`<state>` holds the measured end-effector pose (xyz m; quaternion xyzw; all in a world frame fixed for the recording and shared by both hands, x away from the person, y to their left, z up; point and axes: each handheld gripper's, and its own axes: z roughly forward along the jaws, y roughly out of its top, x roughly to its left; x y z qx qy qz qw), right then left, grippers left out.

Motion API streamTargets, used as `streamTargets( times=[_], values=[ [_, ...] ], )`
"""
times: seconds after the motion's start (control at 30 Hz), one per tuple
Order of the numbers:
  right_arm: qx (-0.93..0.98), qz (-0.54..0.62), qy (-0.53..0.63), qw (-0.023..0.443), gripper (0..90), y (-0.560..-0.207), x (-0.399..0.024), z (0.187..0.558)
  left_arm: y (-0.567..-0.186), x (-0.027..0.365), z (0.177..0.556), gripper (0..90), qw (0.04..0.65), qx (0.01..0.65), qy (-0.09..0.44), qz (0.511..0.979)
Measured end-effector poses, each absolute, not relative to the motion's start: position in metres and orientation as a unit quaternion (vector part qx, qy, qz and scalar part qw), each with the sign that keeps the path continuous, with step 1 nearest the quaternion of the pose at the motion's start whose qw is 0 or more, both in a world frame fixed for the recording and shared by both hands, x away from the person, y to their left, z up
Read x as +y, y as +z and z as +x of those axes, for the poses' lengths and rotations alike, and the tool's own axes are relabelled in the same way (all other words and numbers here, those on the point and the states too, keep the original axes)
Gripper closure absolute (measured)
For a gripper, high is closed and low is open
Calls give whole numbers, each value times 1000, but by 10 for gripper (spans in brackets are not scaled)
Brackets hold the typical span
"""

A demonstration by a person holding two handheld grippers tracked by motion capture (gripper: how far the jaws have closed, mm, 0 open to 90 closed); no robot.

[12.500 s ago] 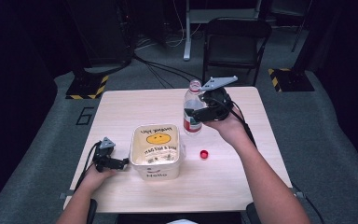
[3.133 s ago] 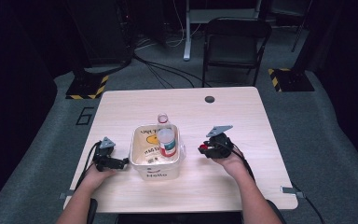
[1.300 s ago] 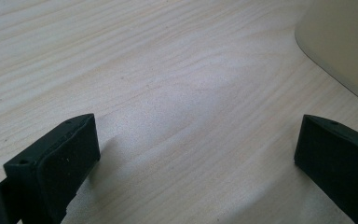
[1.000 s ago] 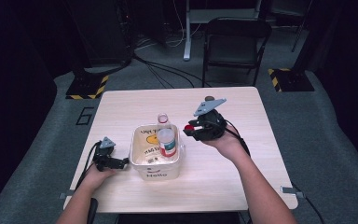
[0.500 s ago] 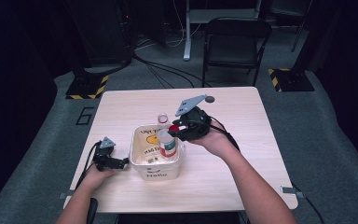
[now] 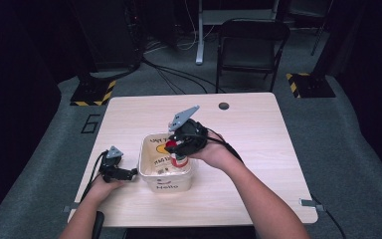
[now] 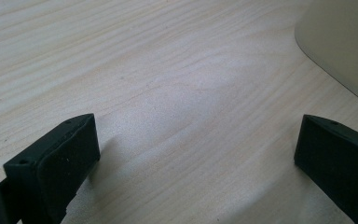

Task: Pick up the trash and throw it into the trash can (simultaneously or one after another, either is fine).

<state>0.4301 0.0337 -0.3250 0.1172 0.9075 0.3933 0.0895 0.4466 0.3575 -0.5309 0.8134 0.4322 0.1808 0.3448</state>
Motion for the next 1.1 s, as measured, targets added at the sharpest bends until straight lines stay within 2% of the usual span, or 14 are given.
streamTargets(
  times=[0.4, 1.1],
  values=[
    [920, 101, 370, 76, 580, -333, 56, 435, -531, 357, 447, 0, 345, 433, 181, 813],
    [932, 86, 346, 60, 579, -369, 85, 436, -531, 358, 447, 0, 342, 428, 181, 817]
  ],
)
